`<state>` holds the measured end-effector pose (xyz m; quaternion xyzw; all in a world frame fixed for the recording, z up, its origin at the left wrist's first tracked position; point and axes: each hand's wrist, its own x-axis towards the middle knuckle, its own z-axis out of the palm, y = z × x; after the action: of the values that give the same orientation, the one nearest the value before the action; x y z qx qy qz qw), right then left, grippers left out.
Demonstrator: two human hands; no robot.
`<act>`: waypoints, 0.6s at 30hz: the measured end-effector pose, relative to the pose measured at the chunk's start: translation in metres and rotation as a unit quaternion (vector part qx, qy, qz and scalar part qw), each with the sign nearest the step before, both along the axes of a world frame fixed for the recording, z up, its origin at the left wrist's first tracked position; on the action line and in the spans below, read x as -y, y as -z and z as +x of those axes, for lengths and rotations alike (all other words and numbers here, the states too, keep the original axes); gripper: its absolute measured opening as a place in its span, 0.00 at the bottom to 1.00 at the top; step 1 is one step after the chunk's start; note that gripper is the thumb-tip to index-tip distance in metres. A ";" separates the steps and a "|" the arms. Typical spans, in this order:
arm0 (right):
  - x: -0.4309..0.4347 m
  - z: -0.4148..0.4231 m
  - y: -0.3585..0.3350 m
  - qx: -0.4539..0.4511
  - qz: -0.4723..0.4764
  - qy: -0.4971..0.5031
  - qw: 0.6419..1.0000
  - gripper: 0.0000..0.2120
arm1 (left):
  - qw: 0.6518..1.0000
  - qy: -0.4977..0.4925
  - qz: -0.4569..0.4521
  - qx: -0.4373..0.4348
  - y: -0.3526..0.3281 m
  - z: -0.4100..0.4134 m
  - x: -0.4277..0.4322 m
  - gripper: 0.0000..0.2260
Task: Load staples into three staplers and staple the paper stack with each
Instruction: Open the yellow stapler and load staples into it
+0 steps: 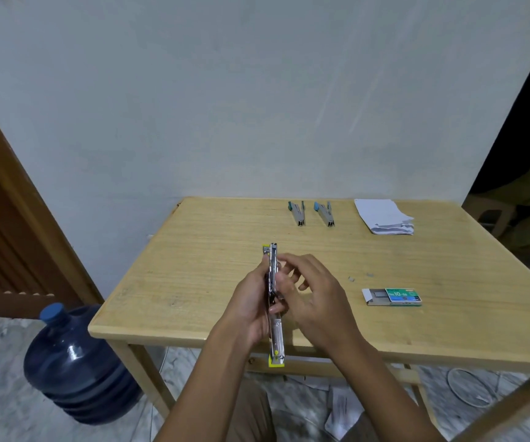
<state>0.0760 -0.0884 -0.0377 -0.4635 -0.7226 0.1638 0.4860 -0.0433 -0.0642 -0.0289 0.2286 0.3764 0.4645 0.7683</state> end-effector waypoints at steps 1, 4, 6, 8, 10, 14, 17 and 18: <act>-0.003 0.000 -0.002 0.011 -0.027 0.012 1.000 0.19 | 1.000 -0.006 0.004 -0.001 0.001 0.001 0.001 0.22; -0.007 -0.003 -0.003 0.050 -0.060 0.030 0.996 0.22 | 0.999 -0.019 0.020 -0.031 0.005 0.004 0.002 0.19; -0.008 -0.004 -0.003 0.072 -0.072 0.034 0.994 0.22 | 0.998 -0.023 0.030 -0.047 0.005 0.005 0.004 0.19; -0.008 -0.006 -0.003 0.074 -0.084 0.035 0.993 0.22 | 0.997 -0.025 0.038 -0.061 0.000 0.006 0.007 0.18; -0.008 -0.009 -0.003 0.036 -0.105 0.024 0.994 0.23 | 0.996 -0.028 0.045 -0.066 -0.001 0.006 0.007 0.18; -0.009 -0.013 -0.003 -0.126 -0.173 -0.021 0.977 0.29 | 0.997 -0.038 0.037 -0.058 0.004 0.006 0.002 0.21; -0.008 -0.014 -0.003 -0.158 -0.188 -0.014 0.969 0.24 | 0.997 -0.042 0.038 -0.061 0.003 0.007 0.002 0.19; -0.008 -0.013 -0.001 -0.160 -0.192 -0.011 0.968 0.23 | 0.996 -0.043 0.042 -0.064 0.002 0.007 0.002 0.19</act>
<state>0.0625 -0.0805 -0.0363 -0.5079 -0.5957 0.3771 0.4950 -0.0367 -0.0663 -0.0313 0.2736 0.4140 0.4969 0.7119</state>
